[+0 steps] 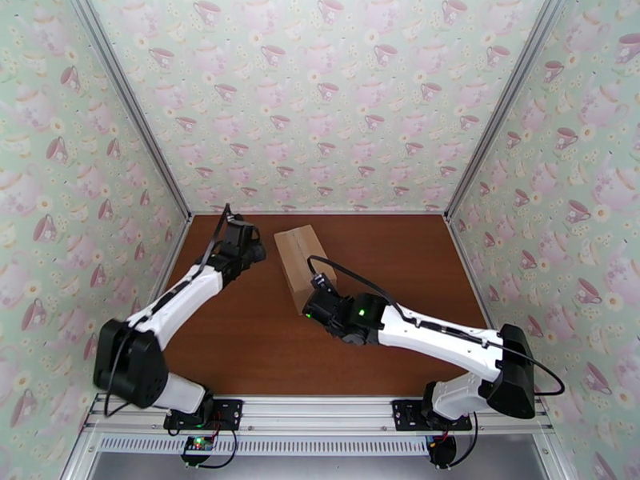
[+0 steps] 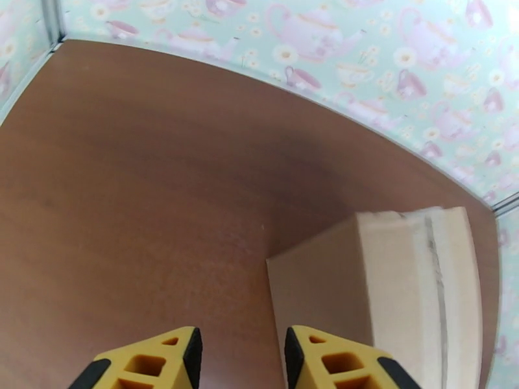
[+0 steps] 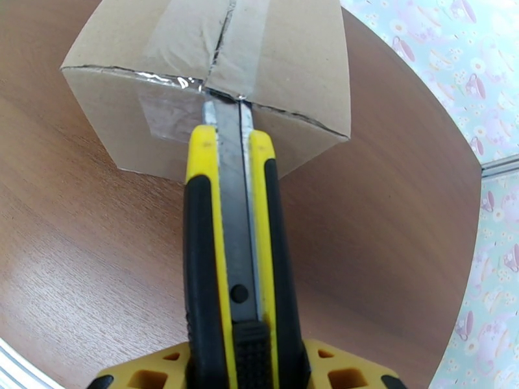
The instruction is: Unpack the express box
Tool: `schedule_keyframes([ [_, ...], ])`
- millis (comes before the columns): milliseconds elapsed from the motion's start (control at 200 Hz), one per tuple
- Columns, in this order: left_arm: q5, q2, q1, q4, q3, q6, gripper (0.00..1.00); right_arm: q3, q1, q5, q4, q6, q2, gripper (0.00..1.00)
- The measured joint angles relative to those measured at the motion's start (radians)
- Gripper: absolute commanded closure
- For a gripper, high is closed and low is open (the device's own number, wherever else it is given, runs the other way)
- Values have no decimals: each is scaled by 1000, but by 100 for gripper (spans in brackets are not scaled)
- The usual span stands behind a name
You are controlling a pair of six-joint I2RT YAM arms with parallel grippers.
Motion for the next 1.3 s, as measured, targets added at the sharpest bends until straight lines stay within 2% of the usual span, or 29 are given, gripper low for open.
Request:
schedule_keyframes([
  [110,11,-118,-36,-1,-77,-60,61,21,7,22,-31,12,21,100],
  [190,27,-175,-101,-13,-146,-114,62,26,8,29,-42,15,26,100],
  [371,32,-192,-271,-60,-270,-225,63,33,9,48,-68,18,25,100],
  [526,33,-206,-333,-74,-348,-314,63,44,19,51,-83,18,26,100],
  [766,23,-151,-390,-34,-340,-359,63,45,31,68,-87,18,39,100],
  [1302,-3,-82,-407,32,-274,-355,63,74,53,97,-90,18,79,100],
])
